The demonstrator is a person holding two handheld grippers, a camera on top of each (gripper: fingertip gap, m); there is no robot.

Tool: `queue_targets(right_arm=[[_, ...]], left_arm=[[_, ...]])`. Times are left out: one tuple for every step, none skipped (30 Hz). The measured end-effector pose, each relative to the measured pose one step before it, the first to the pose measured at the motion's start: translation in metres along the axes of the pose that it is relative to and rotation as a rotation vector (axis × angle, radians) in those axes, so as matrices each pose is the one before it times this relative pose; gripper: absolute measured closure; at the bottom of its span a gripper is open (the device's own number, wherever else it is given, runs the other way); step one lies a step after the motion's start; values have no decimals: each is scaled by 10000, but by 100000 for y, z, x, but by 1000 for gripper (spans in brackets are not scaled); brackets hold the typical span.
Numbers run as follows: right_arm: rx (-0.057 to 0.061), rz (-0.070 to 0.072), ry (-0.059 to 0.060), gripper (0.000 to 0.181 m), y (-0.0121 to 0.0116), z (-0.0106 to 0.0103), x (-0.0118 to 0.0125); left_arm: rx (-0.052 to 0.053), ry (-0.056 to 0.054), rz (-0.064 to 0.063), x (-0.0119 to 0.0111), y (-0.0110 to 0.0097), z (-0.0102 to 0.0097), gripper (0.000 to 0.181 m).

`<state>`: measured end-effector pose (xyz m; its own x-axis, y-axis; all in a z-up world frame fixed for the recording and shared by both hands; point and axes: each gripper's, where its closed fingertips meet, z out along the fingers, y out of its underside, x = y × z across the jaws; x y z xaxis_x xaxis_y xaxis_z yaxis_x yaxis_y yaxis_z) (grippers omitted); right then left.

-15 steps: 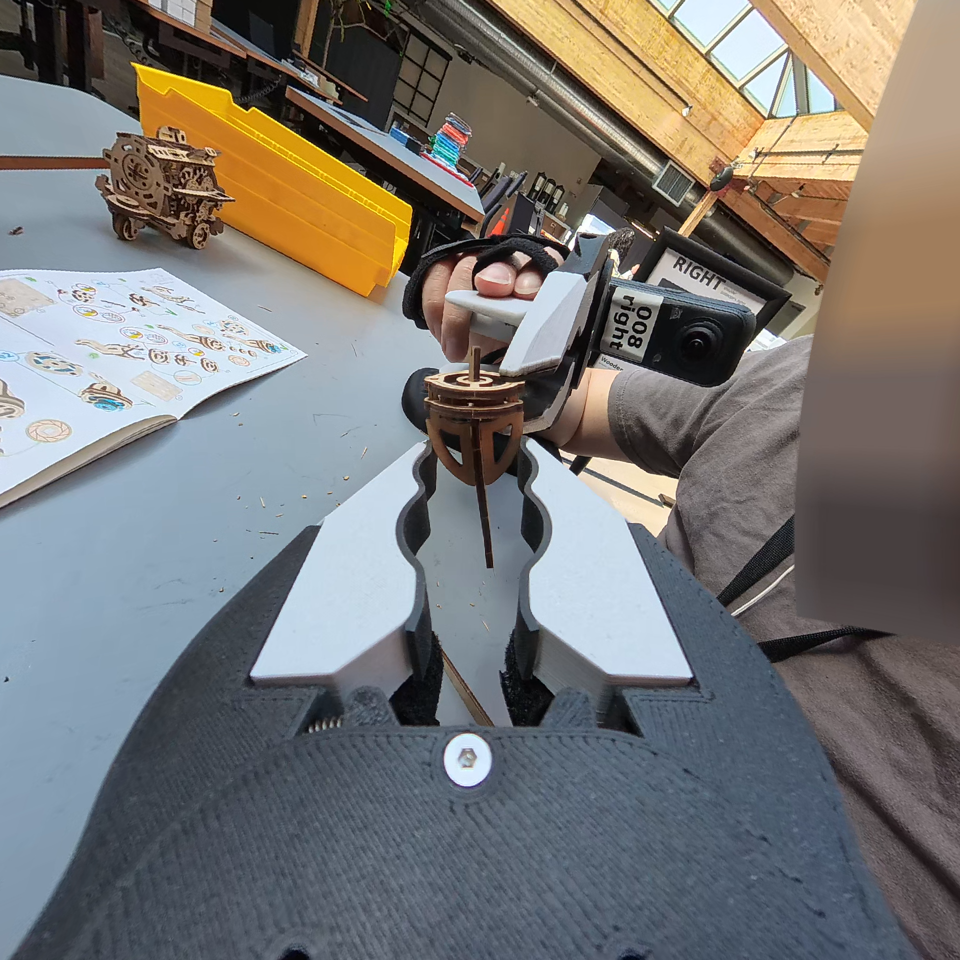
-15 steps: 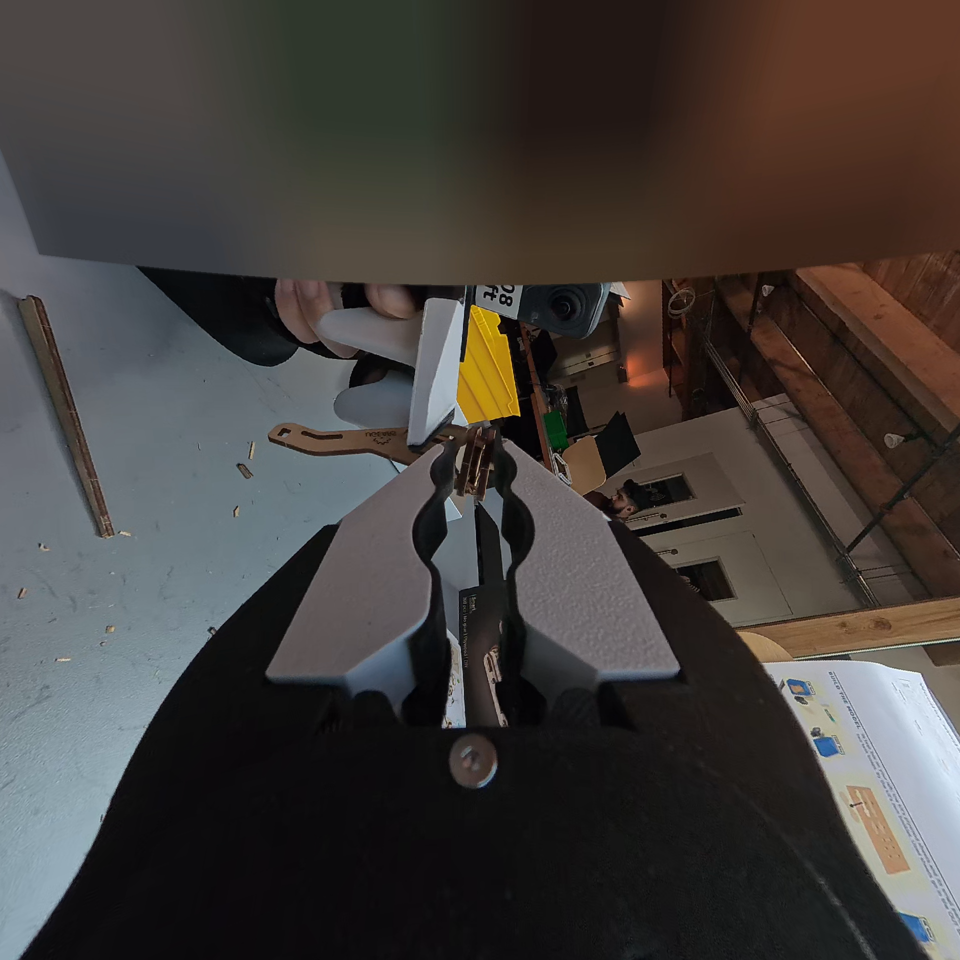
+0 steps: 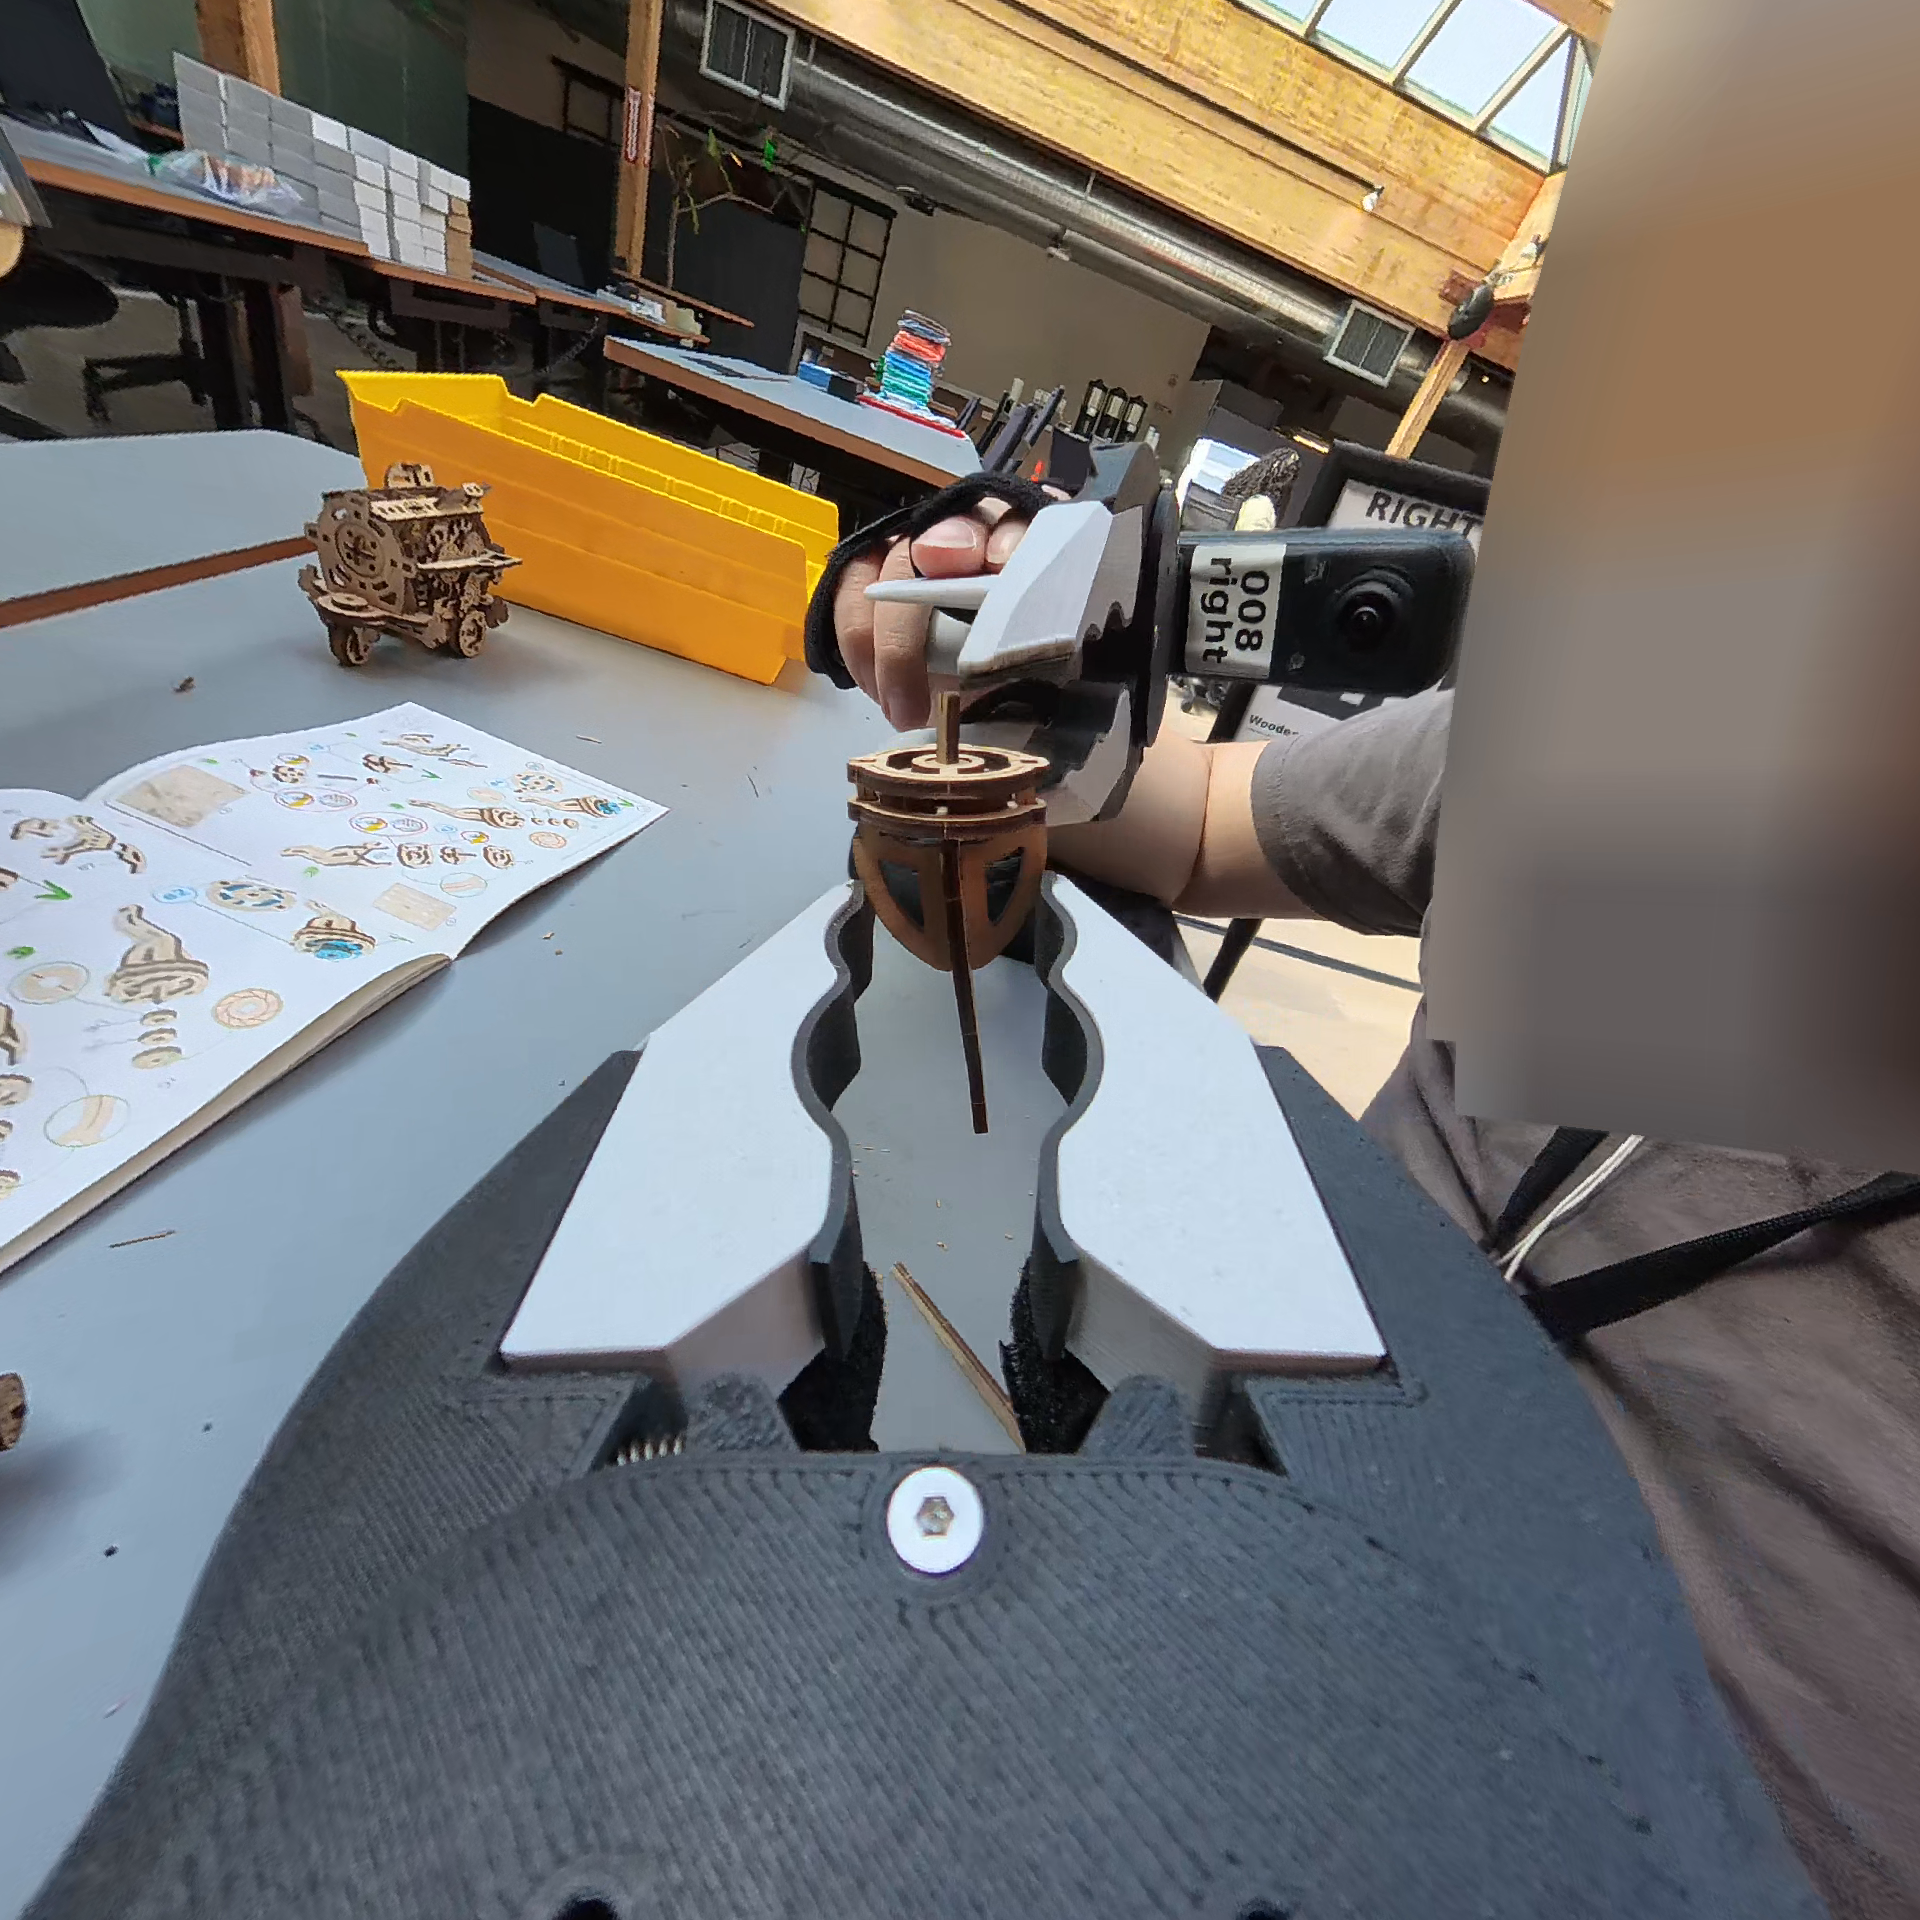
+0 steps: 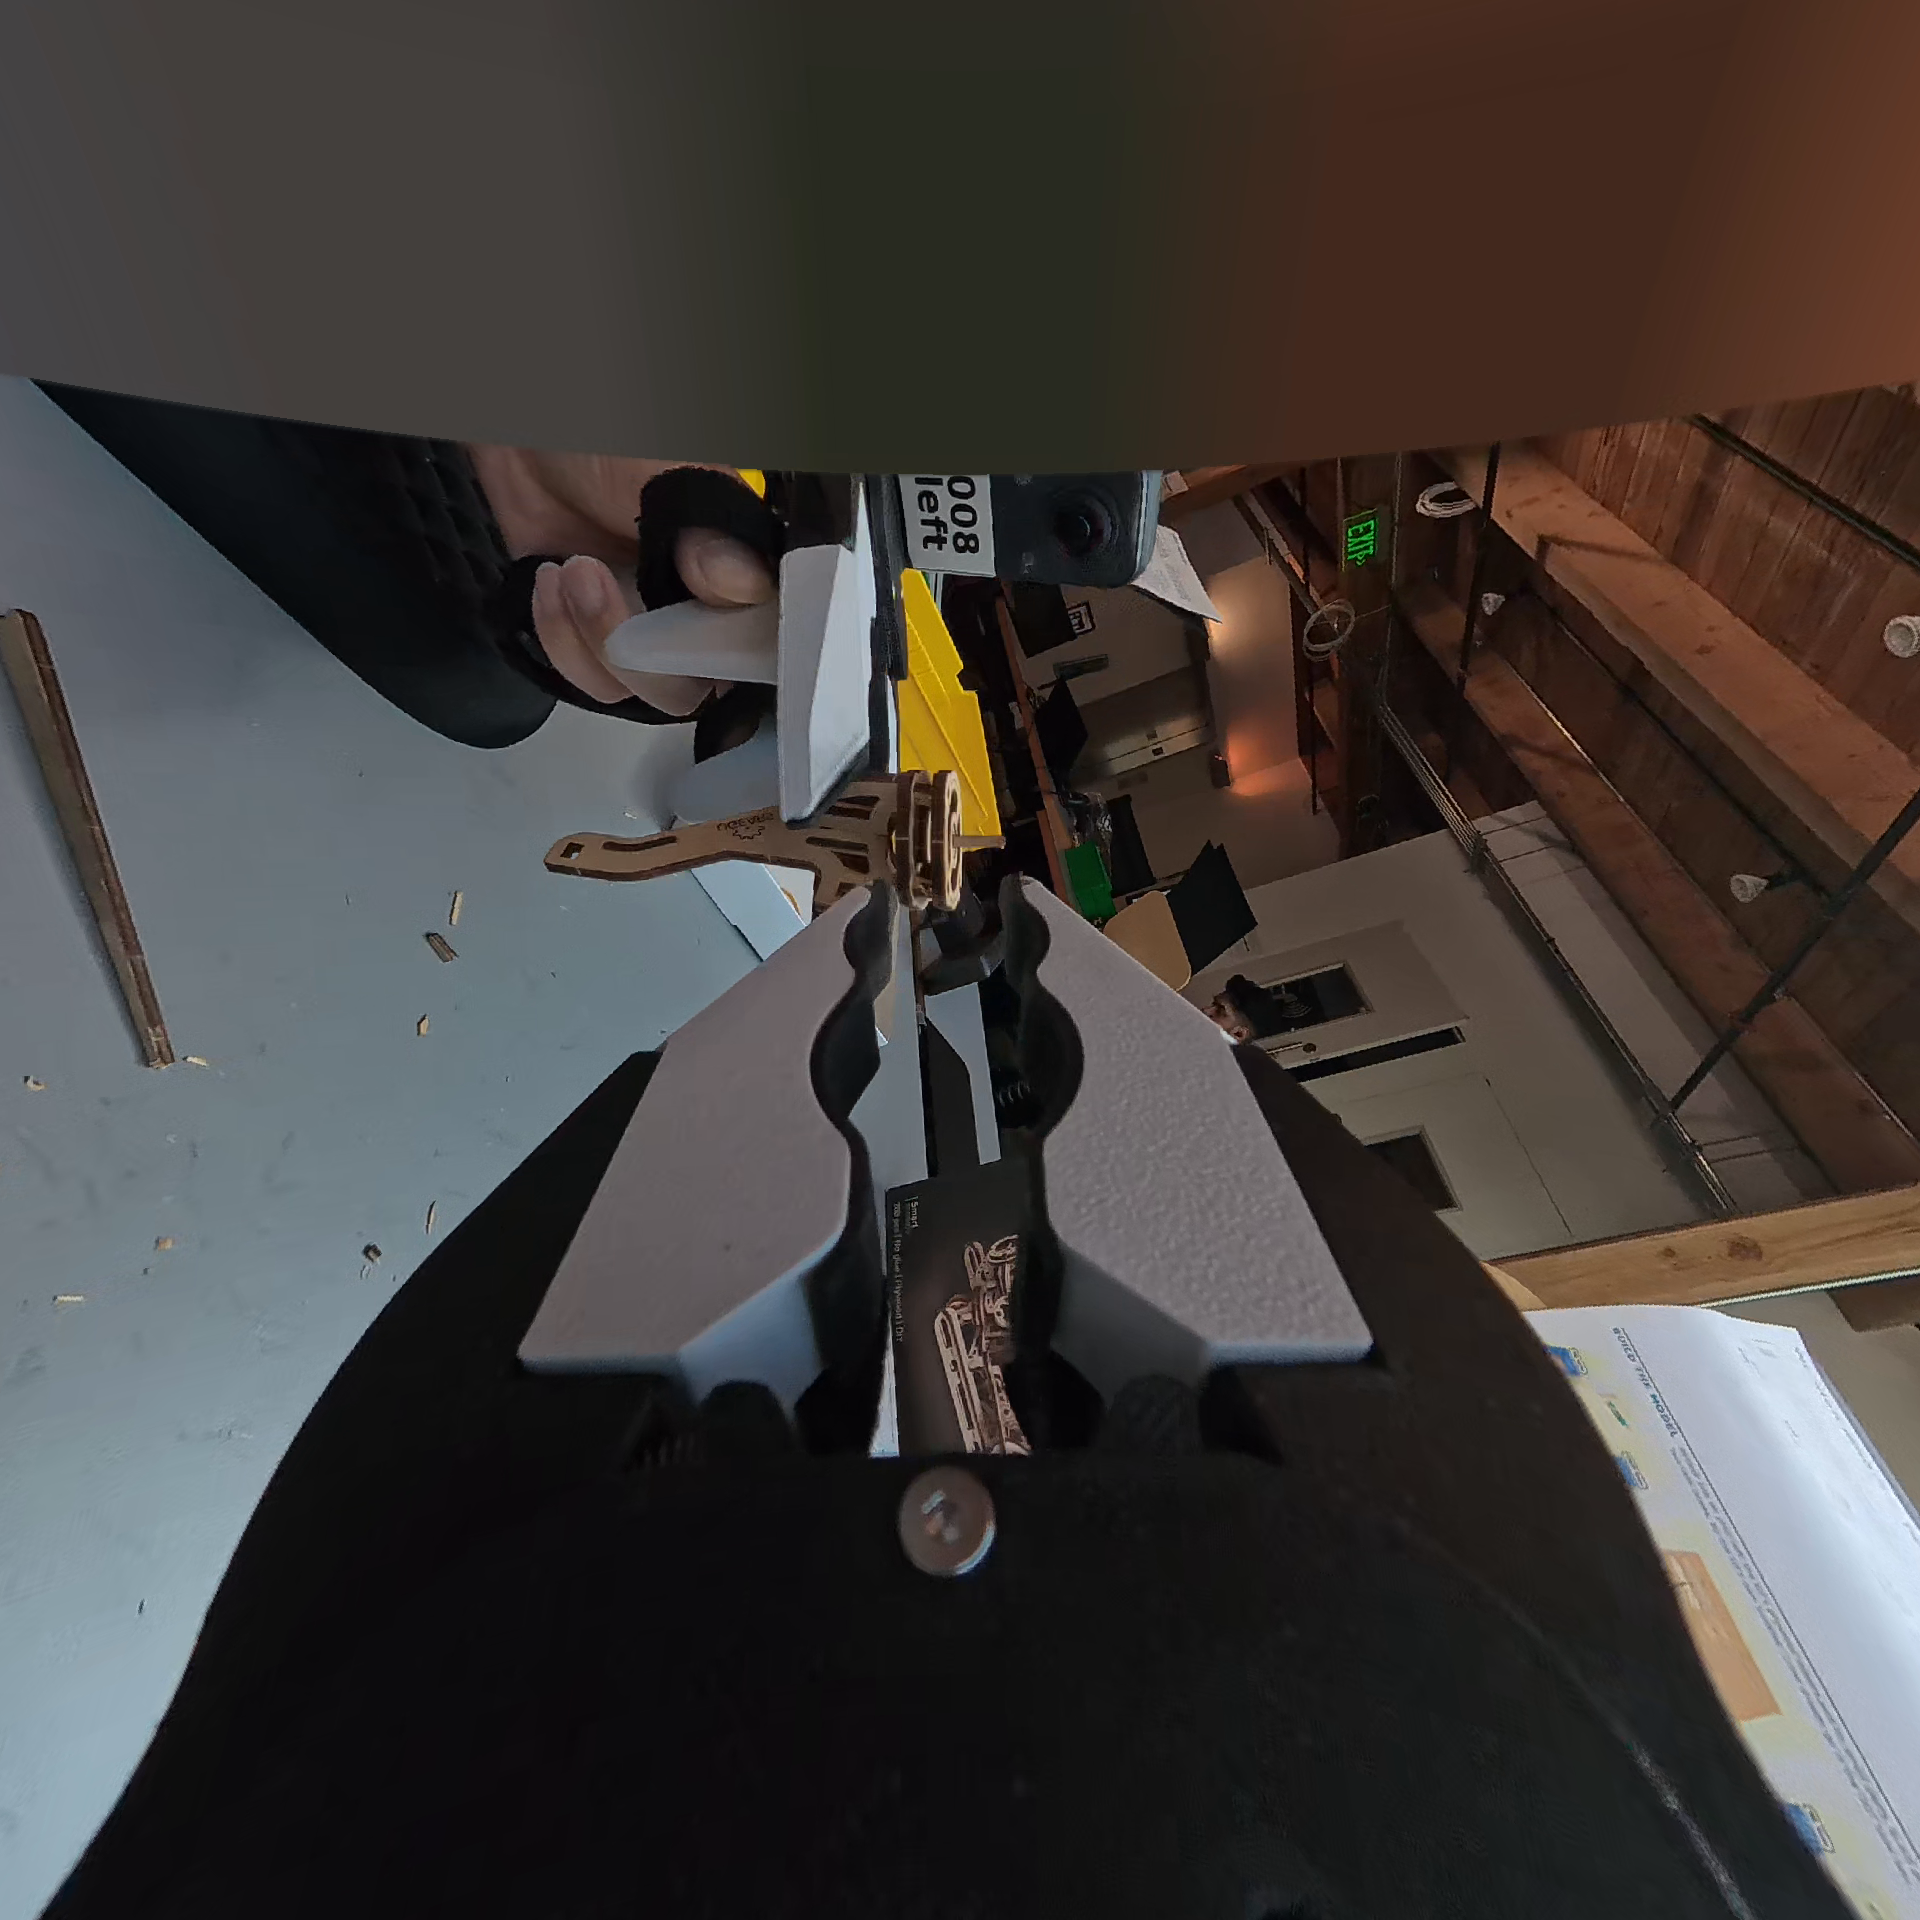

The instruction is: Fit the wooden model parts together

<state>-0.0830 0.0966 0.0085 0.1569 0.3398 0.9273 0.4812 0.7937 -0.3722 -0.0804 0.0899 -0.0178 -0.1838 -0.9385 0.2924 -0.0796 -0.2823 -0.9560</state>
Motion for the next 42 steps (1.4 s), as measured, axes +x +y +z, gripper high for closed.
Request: queue_targets(right_arm=[[94,254,-14,160,44,-237,337],[149,420,30,158,9,-248,466],[280,699,-85,156,-159,-207,404],[374,1052,-340,153,-284,-144,142],[357,1255,-504,147,-320,-48,-51],[298,1211,-649,146,-259,19,-324],[200,1069,-586,147,-83,94,-350],[106,883,-243,146,69,122,59],[269,743,-185,146,-173,71,81],[313,733,-203,146,-276,44,30],[253,698,-267,147,-273,51,-92],[183,605,-248,147,-219,70,-129],[136,479,-150,147,-151,87,-39],[31,337,-17,151,-5,120,91],[-54,145,-84,154,146,151,-112],[-104,-10,-24,156,224,154,-101],[-105,-117,-1,157,232,148,-95],[-86,-70,9,159,189,115,-59],[-56,15,-41,160,139,83,-95],[-29,69,-70,161,82,75,-98],[-12,58,-44,161,40,46,-48],[-21,-4,2,161,50,7,13],[-29,-51,34,161,55,-12,42],[-36,-50,26,161,23,-20,24],[-26,-53,6,161,-21,-26,-17],[21,-71,6,161,-117,-58,-38],[80,-75,-9,161,-216,-78,-48],[83,-50,-20,161,-218,-93,-61],[76,-38,-31,160,-188,-95,-67],[72,-13,7,158,-147,-73,13],[31,32,23,155,-45,-27,54],[-14,78,-28,154,70,46,-13],[-35,92,-38,152,117,83,-33],[-54,74,-72,150,175,128,-114],[-66,49,-44,149,176,148,-84],[-76,31,28,146,155,129,3],[-62,9,-37,145,104,96,-97],[-1,2,-37,145,-28,46,-102],[36,-4,14,146,-86,21,-34],[58,14,-11,146,-130,-24,-47],[44,25,-13,147,-99,-21,-29],[35,6,-11,147,-79,-18,-34]], left_arm=[[-39,-151,434,9,-26,-51,152],[-50,-154,400,14,-15,-36,152],[-50,-128,374,43,2,-15,152],[-48,-85,349,98,8,11,152],[-38,-61,310,124,-6,31,152],[-5,-39,277,136,-37,27,152],[31,-5,244,178,-88,28,152],[38,5,192,160,-88,15,152],[23,-11,138,82,-65,1,152],[1,-8,108,67,-28,-9,152],[-19,-9,89,34,16,2,152],[-17,-21,83,21,3,2,152],[-14,6,87,65,7,16,152],[-17,27,83,105,10,25,152],[2,26,85,115,-17,21,152],[21,31,80,127,-55,24,152],[24,34,61,124,-59,24,152],[16,27,41,91,-46,3,152],[10,22,28,70,-37,5,152],[8,10,21,40,-23,1,152],[-11,0,13,11,15,-5,152],[-19,-4,7,-4,26,8,152],[-15,-7,6,-5,30,1,152],[-15,-2,5,-1,29,21,152],[3,16,-2,33,-5,13,152],[8,22,-7,45,-12,7,152],[-6,10,0,22,7,7,152],[-14,0,14,17,17,14,152],[-12,7,16,25,14,16,152],[-11,9,23,52,20,22,152],[-17,4,40,41,17,29,152],[-36,-3,52,51,51,31,152],[-46,-19,76,47,50,49,152],[-48,-26,95,46,60,51,152],[-51,-26,92,48,62,49,152],[-40,-28,86,40,37,44,152],[-20,-18,77,45,11,25,152],[-16,-14,55,31,11,2,152],[-18,-16,35,-1,8,4,152],[-4,-6,22,17,1,-7,152],[7,-1,7,3,-20,-4,152],[8,-6,5,1,-11,-13,152]])
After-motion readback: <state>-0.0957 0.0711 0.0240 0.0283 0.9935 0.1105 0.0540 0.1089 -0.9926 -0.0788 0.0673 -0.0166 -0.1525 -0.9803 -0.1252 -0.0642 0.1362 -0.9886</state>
